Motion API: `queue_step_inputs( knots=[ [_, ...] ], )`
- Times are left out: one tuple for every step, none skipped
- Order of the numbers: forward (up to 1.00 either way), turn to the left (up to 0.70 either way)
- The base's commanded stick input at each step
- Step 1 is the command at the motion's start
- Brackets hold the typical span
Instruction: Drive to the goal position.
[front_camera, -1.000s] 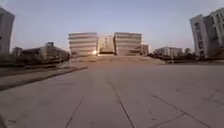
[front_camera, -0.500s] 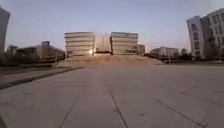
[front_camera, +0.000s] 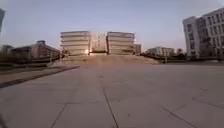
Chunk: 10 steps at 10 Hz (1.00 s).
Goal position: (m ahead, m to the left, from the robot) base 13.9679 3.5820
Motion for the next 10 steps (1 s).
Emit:
queue_step_inputs(
  knots=[
    [0.7,-0.14],
    [0.7,-0.14],
    [0.7,-0.14],
    [0.7,-0.14],
    [0.7,-0.14],
    [0.7,-0.14],
    [0.7,0.0],
    [0.7,0.03],
    [0.7,0.09],
    [0.7,0.13]
  ],
)
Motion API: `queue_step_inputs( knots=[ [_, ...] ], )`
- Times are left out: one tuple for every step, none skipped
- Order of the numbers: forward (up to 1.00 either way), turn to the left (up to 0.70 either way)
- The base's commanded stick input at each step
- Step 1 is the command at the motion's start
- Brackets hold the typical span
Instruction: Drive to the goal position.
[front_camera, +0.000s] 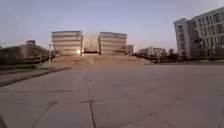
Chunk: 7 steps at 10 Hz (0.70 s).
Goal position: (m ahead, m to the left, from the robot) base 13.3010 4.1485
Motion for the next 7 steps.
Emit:
queue_step_inputs(
  knots=[
    [0.7,0.14],
    [0.7,0.14],
    [0.7,0.14],
    [0.7,0.14],
    [0.7,0.14],
    [0.7,0.14],
    [0.7,0.14]
  ],
)
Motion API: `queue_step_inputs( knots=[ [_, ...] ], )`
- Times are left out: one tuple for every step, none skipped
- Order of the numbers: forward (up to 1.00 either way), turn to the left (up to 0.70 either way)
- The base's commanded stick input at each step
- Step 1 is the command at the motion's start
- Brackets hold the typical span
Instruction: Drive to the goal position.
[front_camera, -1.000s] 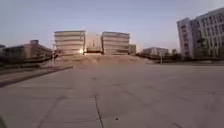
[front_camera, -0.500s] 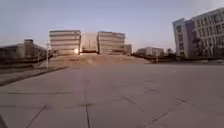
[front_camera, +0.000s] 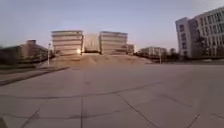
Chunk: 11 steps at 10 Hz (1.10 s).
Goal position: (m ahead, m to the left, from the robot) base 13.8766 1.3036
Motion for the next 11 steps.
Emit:
queue_step_inputs(
  knots=[
    [0.7,0.14],
    [0.7,0.14],
    [0.7,0.14],
    [0.7,0.14],
    [0.7,0.14],
    [0.7,0.14],
    [0.7,0.14],
    [0.7,0.14],
    [0.7,0.03],
    [0.7,0.0],
    [0.7,0.0]
  ],
)
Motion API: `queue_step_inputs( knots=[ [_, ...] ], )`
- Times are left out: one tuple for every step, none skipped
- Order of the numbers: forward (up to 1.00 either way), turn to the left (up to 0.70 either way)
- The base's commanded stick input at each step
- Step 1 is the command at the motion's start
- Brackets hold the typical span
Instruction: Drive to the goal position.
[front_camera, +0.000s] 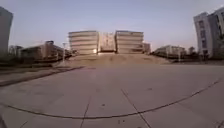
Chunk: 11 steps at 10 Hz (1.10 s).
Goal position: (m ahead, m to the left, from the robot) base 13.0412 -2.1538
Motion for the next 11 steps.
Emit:
queue_step_inputs(
  knots=[
    [0.7,0.0],
    [0.7,0.0],
    [0.7,0.0],
    [0.7,0.0],
    [0.7,0.0],
    [0.7,0.0],
    [0.7,0.0],
    [0.7,0.0],
    [0.7,0.0],
    [0.7,0.0],
    [0.7,0.0]
  ],
)
